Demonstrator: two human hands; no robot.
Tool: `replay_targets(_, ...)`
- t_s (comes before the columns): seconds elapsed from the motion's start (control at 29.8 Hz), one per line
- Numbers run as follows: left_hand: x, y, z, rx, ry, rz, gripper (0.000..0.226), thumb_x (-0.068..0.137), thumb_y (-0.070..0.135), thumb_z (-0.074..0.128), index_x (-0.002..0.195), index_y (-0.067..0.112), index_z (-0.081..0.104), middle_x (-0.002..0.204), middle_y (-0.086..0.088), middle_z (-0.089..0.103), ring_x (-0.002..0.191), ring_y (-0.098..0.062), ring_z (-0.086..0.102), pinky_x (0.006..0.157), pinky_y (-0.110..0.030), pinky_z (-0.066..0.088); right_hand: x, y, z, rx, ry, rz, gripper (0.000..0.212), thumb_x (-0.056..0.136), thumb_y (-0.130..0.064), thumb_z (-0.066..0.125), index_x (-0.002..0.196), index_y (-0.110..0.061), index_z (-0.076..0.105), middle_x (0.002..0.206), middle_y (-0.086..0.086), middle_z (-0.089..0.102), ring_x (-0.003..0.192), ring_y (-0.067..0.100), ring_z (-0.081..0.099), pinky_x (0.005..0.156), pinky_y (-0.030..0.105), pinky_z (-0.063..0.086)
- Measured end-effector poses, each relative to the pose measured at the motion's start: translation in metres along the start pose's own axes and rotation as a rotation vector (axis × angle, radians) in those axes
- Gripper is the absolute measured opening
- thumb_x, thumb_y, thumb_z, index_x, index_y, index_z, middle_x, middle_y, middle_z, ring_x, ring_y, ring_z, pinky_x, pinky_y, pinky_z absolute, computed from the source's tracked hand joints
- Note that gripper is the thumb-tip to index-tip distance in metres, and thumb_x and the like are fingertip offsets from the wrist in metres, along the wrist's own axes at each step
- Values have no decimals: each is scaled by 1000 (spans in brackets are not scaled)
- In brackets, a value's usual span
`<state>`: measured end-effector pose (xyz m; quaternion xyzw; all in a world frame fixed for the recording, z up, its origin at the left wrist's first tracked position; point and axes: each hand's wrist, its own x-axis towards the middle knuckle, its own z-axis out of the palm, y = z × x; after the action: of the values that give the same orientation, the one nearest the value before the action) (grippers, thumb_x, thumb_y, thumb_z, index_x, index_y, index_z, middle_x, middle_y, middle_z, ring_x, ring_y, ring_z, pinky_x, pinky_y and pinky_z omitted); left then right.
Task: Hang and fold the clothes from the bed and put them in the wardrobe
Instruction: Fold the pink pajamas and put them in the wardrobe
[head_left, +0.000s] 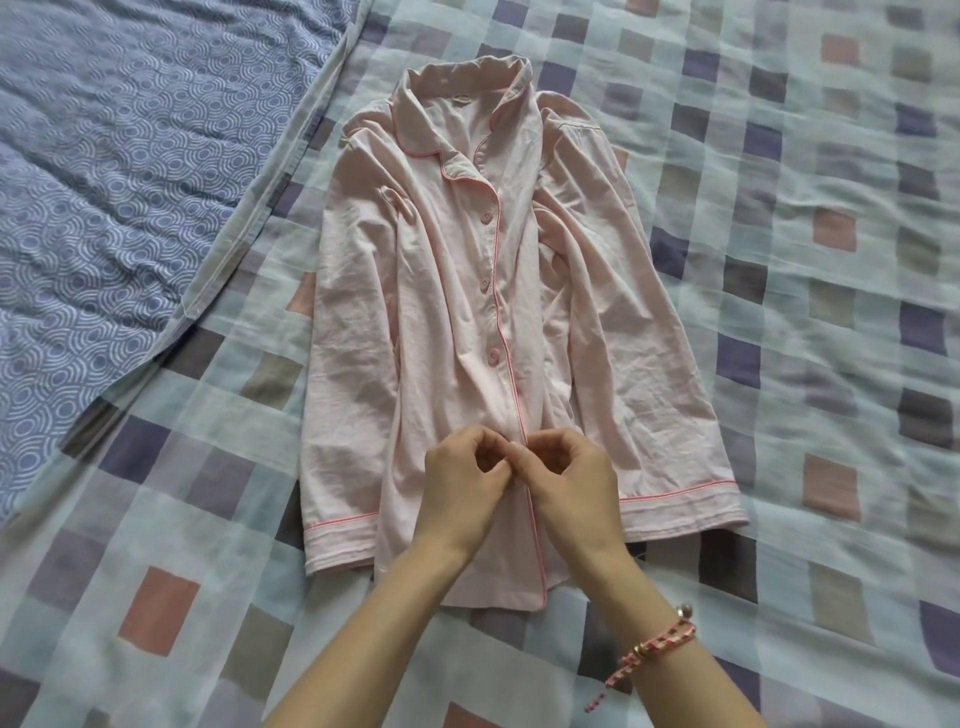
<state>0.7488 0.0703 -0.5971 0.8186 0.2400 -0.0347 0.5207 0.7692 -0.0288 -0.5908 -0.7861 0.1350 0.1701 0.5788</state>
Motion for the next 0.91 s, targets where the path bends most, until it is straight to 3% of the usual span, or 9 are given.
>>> replay_targets(0.1, -1, -1, 5, -9, 8, 26, 26, 76, 2, 70, 69, 25, 59, 69, 11, 62, 64, 1, 59, 64, -12, 48, 4, 2, 4, -50, 114, 29, 8, 82, -15, 68, 74, -15, 66, 74, 0, 67, 71, 11, 63, 67, 21, 48)
replay_targets(0.27, 0, -1, 6, -101, -16, -3, 16, 82, 10, 68, 72, 21, 65, 71, 5, 68, 68, -7, 65, 68, -21, 54, 8, 8, 6, -70, 160, 34, 15, 85, -10, 63, 71, -15, 61, 76, 6, 67, 77, 22, 63, 76, 37, 52)
replay_targets(0.44, 10, 2, 3, -58, -82, -83, 25, 87, 6, 60, 66, 19, 58, 66, -2, 65, 62, -14, 65, 64, -30, 56, 6, 8, 3, -140, 122, -108, 17, 86, -8, 61, 74, -18, 57, 76, 2, 64, 76, 19, 60, 72, 31, 48)
replay_targets(0.6, 16, 5, -7, -318, -219, -240, 18, 89, 6, 59, 71, 8, 60, 63, -3, 59, 46, 1, 54, 53, -13, 46, 17, 8, 0, -63, 20, -1, 20, 86, -10, 63, 69, -18, 57, 67, -2, 61, 64, 11, 56, 61, 21, 45)
replay_targets(0.67, 18, -2, -20, -261, -153, -197, 12, 87, 7, 61, 75, 11, 61, 71, -2, 61, 57, 0, 58, 59, -10, 45, 18, 7, -8, -33, -62, 42, 17, 86, -12, 64, 70, -15, 60, 66, 2, 63, 62, 12, 57, 60, 22, 47)
replay_targets(0.74, 19, -14, -38, 42, 67, -99, 1, 86, 13, 64, 86, 12, 63, 88, -4, 61, 84, -10, 59, 74, -14, 43, 18, 7, -25, -150, 17, -33, 7, 85, -12, 65, 79, -15, 63, 79, 3, 66, 75, 16, 61, 70, 24, 48)
replay_targets(0.77, 20, -21, -48, 235, 193, -74, 14, 84, 18, 66, 97, 11, 63, 101, -7, 58, 98, -18, 54, 84, -21, 40, 19, 9, -37, -265, 107, -79, 5, 84, -12, 65, 88, -15, 65, 90, 4, 65, 86, 19, 60, 77, 26, 47)
replay_targets(0.84, 21, -38, -69, 473, 348, -179, 47, 80, 28, 71, 120, 11, 54, 125, -15, 43, 116, -31, 39, 97, -36, 31, 27, 17, -63, -574, 291, -92, 31, 85, -16, 65, 115, -11, 59, 114, 13, 56, 109, 28, 50, 94, 35, 37)
replay_targets(0.91, 24, -51, -83, 517, 300, -343, 62, 79, 32, 71, 129, 5, 44, 131, -20, 38, 120, -36, 36, 97, -43, 33, 40, 26, -86, -777, 323, 56, 54, 84, -24, 66, 131, -8, 45, 129, 19, 47, 120, 35, 41, 101, 41, 31)
